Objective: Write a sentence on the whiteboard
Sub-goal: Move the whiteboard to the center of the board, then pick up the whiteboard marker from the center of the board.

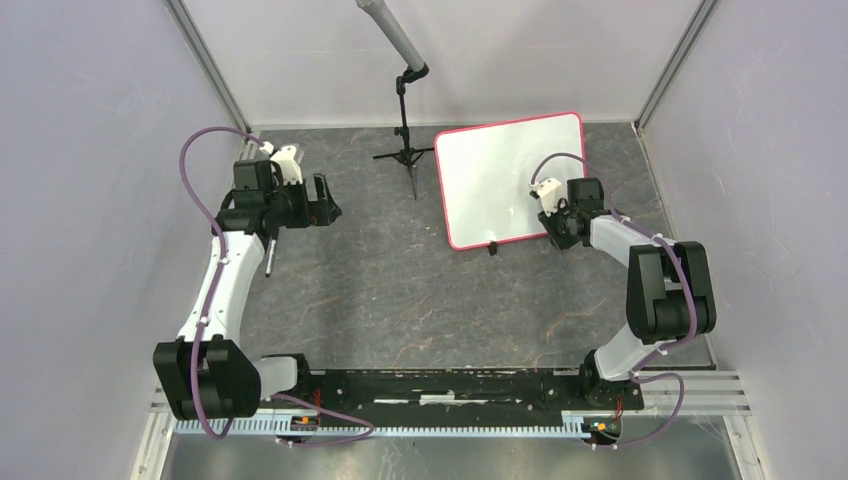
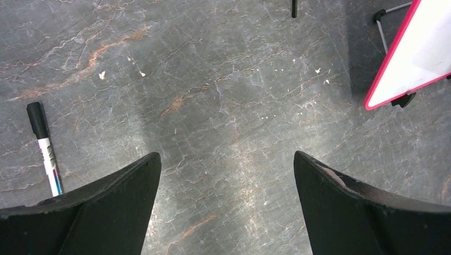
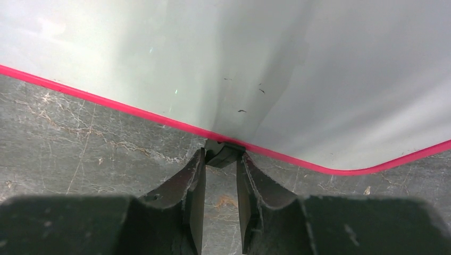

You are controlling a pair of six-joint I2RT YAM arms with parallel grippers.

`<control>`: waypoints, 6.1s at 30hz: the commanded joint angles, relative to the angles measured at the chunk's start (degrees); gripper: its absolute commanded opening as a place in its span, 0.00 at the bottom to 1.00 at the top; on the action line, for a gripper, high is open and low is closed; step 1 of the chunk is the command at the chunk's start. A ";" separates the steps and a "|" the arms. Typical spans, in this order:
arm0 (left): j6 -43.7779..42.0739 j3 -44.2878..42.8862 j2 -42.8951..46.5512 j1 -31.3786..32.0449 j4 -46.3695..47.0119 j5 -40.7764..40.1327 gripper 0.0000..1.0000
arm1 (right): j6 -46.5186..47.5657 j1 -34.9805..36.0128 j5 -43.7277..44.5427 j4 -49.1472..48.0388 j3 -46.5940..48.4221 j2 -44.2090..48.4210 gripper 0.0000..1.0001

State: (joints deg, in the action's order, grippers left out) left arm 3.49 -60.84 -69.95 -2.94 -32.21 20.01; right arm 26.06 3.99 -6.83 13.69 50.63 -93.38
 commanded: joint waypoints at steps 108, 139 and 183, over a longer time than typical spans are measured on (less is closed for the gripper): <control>4.16 -2.71 -4.31 -0.45 2.85 -3.05 1.00 | -21.67 30.38 -1.99 10.58 -15.36 23.68 0.00; 3.91 -3.14 -5.52 -0.46 2.30 -4.90 1.00 | -27.11 34.25 -11.69 11.19 -25.07 33.62 0.23; -16.86 -17.08 -38.51 -10.42 -6.05 -25.88 0.68 | -10.57 24.53 -11.89 25.70 18.42 33.32 0.98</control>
State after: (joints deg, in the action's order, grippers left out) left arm -9.74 -76.12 -107.20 -13.37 -40.93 -2.04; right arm 15.27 28.80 -20.40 39.22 65.80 -58.63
